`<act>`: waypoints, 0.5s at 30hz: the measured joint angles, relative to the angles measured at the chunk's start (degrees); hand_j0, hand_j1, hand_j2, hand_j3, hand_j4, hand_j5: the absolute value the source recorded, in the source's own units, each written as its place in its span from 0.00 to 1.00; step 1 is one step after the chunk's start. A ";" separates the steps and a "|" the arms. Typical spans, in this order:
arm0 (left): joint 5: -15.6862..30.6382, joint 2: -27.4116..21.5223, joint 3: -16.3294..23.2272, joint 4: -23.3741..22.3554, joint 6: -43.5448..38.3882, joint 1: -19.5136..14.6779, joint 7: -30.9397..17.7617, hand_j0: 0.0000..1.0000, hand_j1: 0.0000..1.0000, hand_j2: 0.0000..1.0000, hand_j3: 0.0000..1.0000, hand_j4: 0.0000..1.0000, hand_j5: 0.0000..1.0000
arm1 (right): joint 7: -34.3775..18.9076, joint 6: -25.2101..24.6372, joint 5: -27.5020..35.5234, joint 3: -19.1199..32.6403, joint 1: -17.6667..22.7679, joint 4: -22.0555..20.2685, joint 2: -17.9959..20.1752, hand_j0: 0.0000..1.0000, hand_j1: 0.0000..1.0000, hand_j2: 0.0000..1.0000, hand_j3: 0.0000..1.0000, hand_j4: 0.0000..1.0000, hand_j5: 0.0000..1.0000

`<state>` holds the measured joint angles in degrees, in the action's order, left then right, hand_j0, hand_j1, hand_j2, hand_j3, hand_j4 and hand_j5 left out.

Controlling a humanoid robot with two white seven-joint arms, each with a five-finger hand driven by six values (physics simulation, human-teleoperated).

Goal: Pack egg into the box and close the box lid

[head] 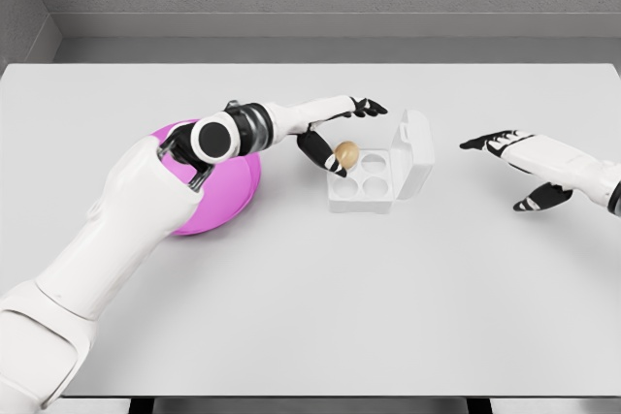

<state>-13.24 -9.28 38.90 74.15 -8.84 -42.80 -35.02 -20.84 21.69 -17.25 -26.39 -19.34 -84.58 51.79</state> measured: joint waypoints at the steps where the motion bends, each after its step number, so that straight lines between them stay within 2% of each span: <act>1: 0.91 -0.10 -0.02 -0.26 -0.05 -0.17 0.00 0.95 0.95 0.95 0.95 0.95 0.95 | 0.05 0.02 -0.01 0.00 -0.09 -0.01 0.00 1.00 1.00 1.00 1.00 1.00 1.00; 15: 10.12 -1.89 0.32 -1.39 -0.36 0.00 0.00 0.94 0.94 0.94 0.94 0.94 0.94 | 0.16 0.93 -0.02 0.10 0.09 -0.23 0.14 1.00 1.00 1.00 1.00 1.00 1.00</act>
<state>-3.12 -11.17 39.22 72.76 -9.21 -42.80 -35.02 -20.68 22.62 -17.27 -26.29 -19.25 -84.81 51.93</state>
